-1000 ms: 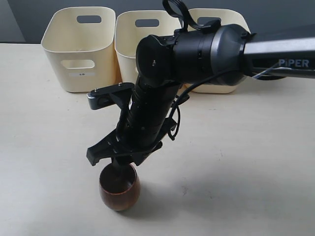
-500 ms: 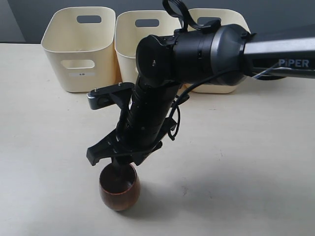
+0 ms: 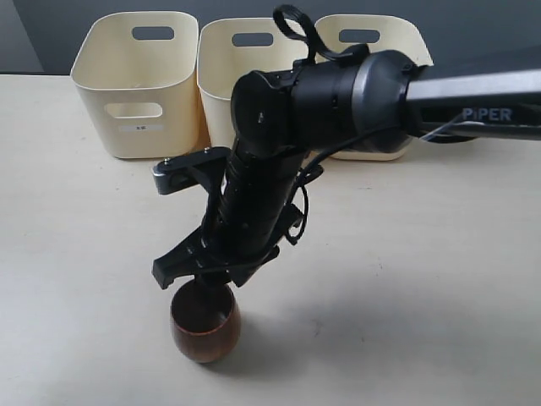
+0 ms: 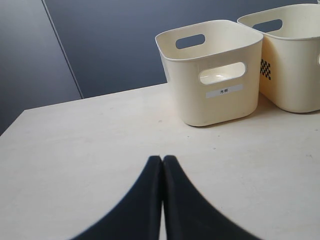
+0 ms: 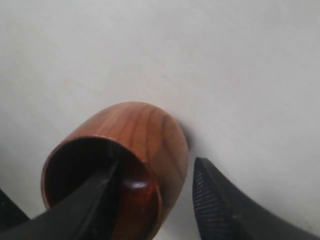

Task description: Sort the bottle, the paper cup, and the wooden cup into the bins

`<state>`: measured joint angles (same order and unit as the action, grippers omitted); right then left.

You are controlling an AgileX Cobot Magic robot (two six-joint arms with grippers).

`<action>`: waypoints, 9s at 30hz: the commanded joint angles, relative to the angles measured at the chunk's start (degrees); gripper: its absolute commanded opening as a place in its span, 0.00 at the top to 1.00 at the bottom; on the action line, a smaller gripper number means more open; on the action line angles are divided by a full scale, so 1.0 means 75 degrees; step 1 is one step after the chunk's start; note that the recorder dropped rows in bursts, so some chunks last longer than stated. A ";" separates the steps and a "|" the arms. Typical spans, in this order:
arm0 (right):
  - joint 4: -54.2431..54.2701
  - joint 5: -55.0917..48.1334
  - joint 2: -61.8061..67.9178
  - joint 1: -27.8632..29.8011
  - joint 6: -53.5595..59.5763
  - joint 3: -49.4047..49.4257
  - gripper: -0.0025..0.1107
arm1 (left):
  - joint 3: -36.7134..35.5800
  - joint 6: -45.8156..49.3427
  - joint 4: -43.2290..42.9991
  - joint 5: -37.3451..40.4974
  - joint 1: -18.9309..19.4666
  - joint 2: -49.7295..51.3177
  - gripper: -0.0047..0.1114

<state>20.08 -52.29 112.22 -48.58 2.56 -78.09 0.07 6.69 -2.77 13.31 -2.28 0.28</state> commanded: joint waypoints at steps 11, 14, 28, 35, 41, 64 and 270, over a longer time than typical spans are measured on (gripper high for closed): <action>-0.0020 0.0050 0.0314 -0.0027 -0.0003 0.0020 0.86 | -0.0010 -0.0015 0.0023 -0.0006 -0.0024 -0.0038 0.96; -0.0034 0.0175 0.0314 -0.0027 0.0052 0.0020 0.98 | -0.0010 -0.0015 0.0023 -0.0006 -0.0024 -0.0038 0.96; -0.0041 0.3533 -0.0306 -0.0010 0.0052 0.0006 0.98 | -0.0010 -0.0015 0.0023 -0.0006 -0.0024 -0.0038 0.96; -0.0082 0.6053 -0.0621 -0.0010 0.0052 -0.0043 0.98 | -0.0010 -0.0015 0.0023 -0.0006 -0.0024 -0.0038 0.96; -0.0066 0.6926 -0.0412 0.0147 0.0052 -0.0791 0.98 | -0.0010 -0.0015 0.0023 -0.0006 -0.0024 -0.0038 0.96; -0.0487 0.6746 0.3122 0.1237 -0.0341 -0.5175 0.98 | -0.0010 -0.0015 0.0023 -0.0006 -0.0024 -0.0038 0.96; -0.4071 0.5617 -1.4962 0.6239 -0.2673 1.0412 0.48 | -0.0010 -0.0015 -0.0049 -0.0006 -0.0024 -0.0038 0.96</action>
<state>-9.43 -10.71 0.37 -1.94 -18.03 -0.11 0.07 6.69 -2.90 13.31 -2.28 0.28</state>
